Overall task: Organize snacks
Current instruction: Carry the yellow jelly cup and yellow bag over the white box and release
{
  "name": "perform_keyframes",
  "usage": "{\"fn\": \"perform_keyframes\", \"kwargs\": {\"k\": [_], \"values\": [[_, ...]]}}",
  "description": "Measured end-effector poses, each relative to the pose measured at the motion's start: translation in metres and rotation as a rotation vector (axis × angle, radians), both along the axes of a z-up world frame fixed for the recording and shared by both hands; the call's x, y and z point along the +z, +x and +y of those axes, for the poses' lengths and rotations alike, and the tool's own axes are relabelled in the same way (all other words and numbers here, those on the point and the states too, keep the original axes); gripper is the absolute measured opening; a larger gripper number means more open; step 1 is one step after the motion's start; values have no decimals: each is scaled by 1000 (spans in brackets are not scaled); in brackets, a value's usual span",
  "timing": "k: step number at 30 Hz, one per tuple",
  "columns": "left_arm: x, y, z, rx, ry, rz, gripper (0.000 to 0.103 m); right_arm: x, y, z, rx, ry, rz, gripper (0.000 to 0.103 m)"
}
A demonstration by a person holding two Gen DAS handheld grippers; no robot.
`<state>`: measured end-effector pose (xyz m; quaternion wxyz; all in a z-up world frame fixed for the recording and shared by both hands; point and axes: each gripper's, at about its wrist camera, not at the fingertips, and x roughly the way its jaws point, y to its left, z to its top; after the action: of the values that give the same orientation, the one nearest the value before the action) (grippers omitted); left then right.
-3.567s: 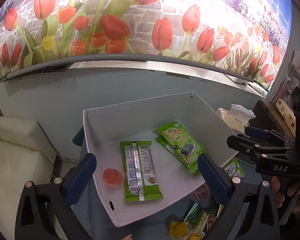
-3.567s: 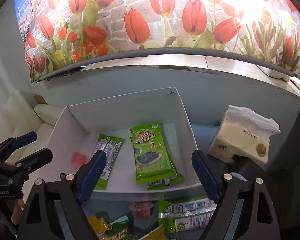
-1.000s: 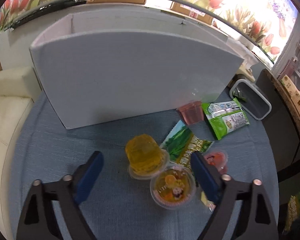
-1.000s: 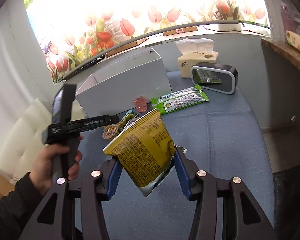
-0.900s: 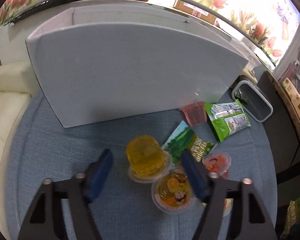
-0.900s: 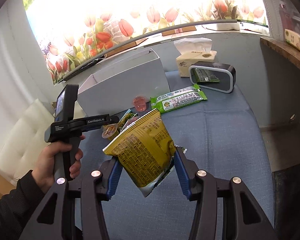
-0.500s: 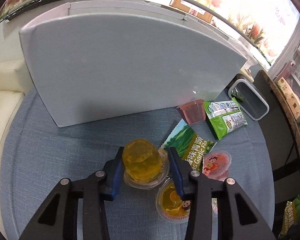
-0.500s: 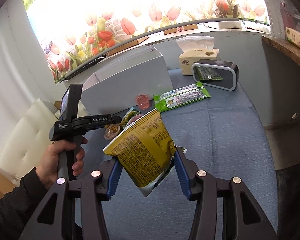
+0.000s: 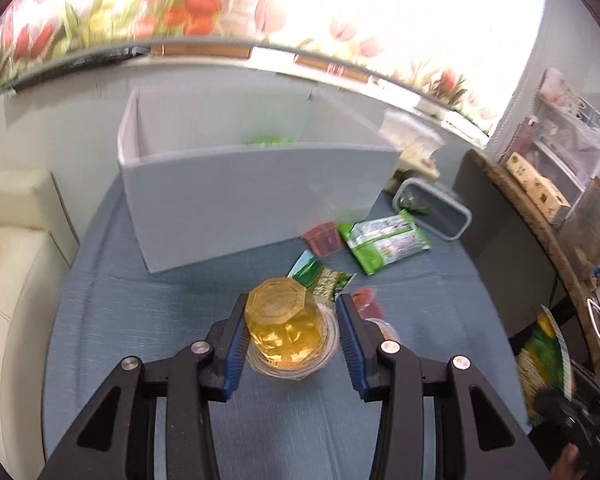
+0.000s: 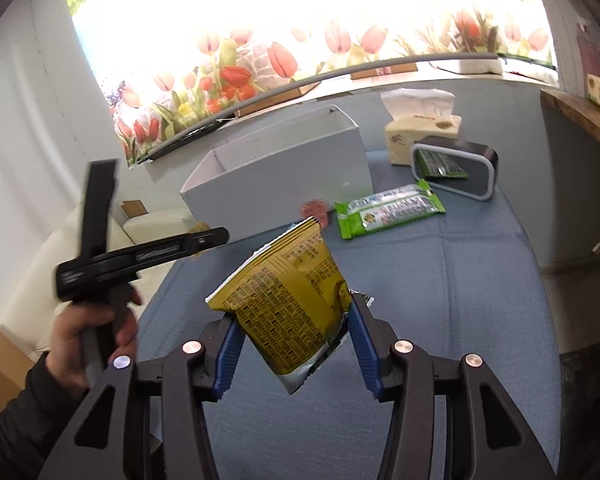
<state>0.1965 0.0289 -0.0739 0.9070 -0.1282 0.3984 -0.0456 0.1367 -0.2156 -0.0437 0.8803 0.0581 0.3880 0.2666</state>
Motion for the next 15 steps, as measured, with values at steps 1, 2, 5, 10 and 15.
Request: {"fn": "perform_keyframes", "kwargs": {"k": [1, 2, 5, 10, 15], "values": [[7, -5, 2, -3, -6, -8, 46, 2, 3, 3, 6, -1, -3, 54], [14, -8, 4, -6, -11, -19, 46, 4, 7, 7, 12, 1, -6, 54], [33, -9, 12, -4, -7, -48, 46, 10, 24, 22, 41, -5, -18, 54], [66, 3, 31, 13, -16, -101, 46, 27, 71, 49, 68, -25, -40, 54], [94, 35, 49, 16, -26, -139, 46, 41, 127, 79, 82, -17, -29, 54]]}}
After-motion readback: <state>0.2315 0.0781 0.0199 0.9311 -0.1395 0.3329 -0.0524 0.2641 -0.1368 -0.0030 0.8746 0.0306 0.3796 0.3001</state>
